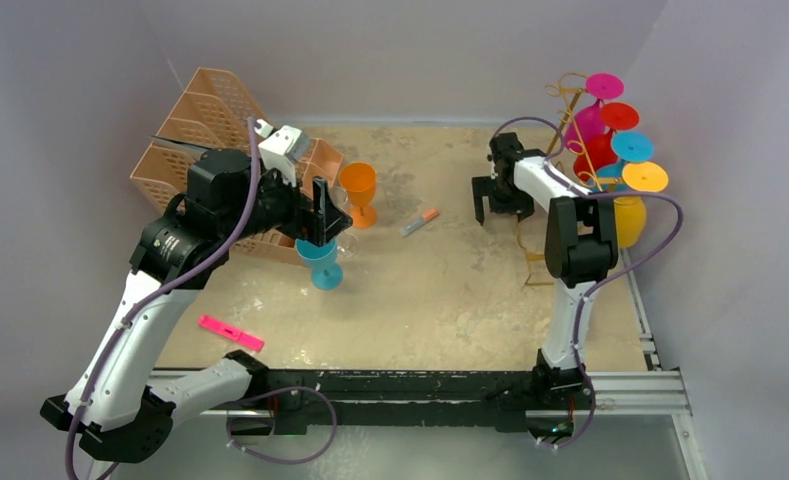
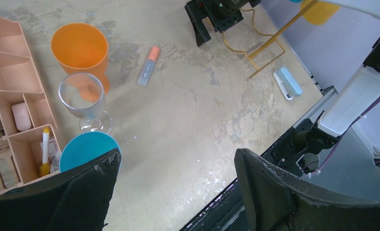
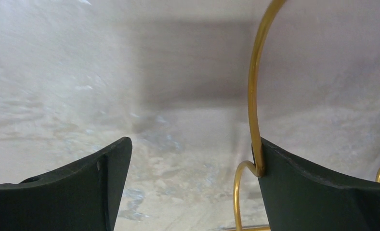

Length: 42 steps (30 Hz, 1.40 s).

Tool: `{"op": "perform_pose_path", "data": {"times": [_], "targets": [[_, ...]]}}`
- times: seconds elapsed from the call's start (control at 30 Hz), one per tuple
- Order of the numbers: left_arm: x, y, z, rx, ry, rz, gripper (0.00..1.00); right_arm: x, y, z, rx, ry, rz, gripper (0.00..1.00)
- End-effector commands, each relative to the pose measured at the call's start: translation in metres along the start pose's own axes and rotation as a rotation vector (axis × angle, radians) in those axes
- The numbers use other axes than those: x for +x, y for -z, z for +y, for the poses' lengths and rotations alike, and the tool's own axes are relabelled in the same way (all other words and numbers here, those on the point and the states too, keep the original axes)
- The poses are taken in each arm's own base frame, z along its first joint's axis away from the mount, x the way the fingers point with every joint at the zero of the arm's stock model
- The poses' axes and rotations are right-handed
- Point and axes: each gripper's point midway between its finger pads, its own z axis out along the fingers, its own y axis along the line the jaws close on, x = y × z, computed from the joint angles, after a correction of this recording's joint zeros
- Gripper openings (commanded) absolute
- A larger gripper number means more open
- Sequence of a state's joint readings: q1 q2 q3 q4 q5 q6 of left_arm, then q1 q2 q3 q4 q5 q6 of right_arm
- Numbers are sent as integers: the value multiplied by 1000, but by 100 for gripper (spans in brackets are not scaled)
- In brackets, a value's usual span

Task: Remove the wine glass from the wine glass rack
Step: Move the wine rack to the center of the board.

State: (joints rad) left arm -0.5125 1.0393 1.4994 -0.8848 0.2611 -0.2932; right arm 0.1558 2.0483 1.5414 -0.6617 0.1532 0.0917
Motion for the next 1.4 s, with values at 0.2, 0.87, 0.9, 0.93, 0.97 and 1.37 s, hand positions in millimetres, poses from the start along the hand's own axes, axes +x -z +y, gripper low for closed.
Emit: {"op": "perform_pose_path", "data": {"times": [0.2, 0.87, 0.9, 0.93, 0.97, 1.37], "targets": [[-11, 6, -1, -9, 7, -36, 87, -60, 3, 80, -109, 73, -73, 95], [-15, 5, 3, -35, 3, -32, 87, -102, 56, 103, 32, 184, -241, 99], [-15, 5, 2, -34, 4, -34, 87, -102, 58, 100, 49, 189, -250, 99], [-15, 5, 2, -34, 5, -34, 87, -103, 62, 98, 67, 193, -259, 99], [-15, 6, 2, -34, 6, -35, 87, -103, 63, 98, 74, 199, -265, 99], [-23, 14, 4, -61, 9, -77, 87, -95, 106, 127, 52, 308, -381, 99]]}}
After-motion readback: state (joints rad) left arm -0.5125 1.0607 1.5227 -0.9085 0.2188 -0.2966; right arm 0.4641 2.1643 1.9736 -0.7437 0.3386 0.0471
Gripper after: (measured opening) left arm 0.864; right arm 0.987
